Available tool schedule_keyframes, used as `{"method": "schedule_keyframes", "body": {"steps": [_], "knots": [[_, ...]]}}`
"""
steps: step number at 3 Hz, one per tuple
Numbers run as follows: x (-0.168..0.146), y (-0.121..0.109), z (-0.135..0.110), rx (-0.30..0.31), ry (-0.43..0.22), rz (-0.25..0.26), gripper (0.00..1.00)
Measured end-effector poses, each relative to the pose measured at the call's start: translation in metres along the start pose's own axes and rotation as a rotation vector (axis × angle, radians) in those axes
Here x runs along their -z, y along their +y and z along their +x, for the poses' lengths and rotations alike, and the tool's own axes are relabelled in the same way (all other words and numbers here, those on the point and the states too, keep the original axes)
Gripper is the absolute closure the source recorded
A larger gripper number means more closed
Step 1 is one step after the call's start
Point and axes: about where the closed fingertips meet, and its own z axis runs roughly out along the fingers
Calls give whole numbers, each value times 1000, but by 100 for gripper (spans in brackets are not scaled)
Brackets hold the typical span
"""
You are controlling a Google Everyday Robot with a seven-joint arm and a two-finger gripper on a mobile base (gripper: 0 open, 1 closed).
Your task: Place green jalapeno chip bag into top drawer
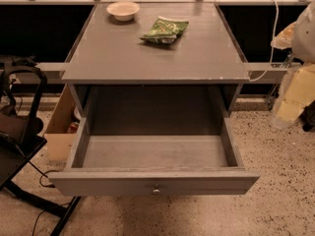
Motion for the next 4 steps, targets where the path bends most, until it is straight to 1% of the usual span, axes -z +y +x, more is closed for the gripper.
{"method": "schedule_keyframes", "body": {"steps": [1, 2, 3, 4], "knots": [[0, 0, 0, 0, 0, 0, 0], [-10, -11, -6, -3, -54, 24, 0], [-46, -57, -26, -21, -272, 62, 0], [-73, -133, -60, -63, -481, 149, 0]]}}
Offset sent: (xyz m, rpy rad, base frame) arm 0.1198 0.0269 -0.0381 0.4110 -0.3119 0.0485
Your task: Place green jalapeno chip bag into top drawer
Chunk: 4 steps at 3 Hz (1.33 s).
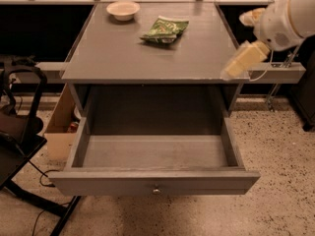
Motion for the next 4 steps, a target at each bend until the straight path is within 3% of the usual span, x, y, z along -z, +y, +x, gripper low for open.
{"method": "schedule_keyframes", "body": {"steps": [1, 2, 3, 4], "knots": [[-29, -56, -25, -69, -138, 116, 0], [-33, -72, -29, -84, -166, 162, 0], [-33, -72, -29, -84, -166, 162, 0], [-63, -80, -41, -106, -209, 152, 0]]}}
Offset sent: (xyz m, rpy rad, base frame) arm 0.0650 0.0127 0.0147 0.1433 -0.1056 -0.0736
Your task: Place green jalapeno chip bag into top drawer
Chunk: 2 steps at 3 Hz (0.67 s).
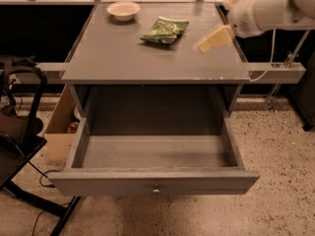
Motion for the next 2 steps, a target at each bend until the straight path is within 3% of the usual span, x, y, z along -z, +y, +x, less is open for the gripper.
{"method": "schedule_keyframes", "body": {"steps": [1, 2], "knots": [[-66, -9, -16, -51, -55, -5, 0], [-161, -9, -44, -117, -137, -38, 0]]}}
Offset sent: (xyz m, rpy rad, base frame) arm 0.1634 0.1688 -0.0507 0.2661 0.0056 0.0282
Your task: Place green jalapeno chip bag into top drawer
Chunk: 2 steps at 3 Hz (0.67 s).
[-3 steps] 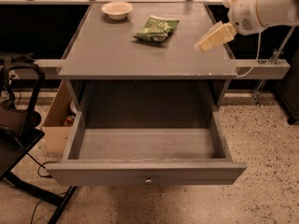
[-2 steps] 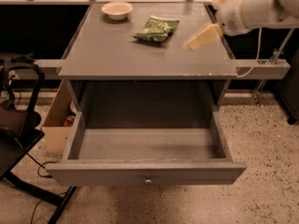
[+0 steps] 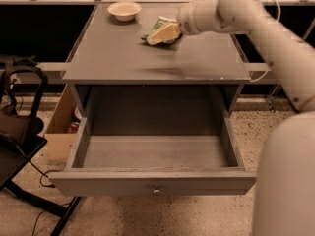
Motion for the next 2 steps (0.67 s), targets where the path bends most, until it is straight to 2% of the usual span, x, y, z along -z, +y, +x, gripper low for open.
{"method": "schedule_keyframes", "body": {"steps": [1, 2], "knots": [[-50, 5, -1, -41, -30, -30, 0], [-91, 14, 21, -86, -2, -47, 0]]}}
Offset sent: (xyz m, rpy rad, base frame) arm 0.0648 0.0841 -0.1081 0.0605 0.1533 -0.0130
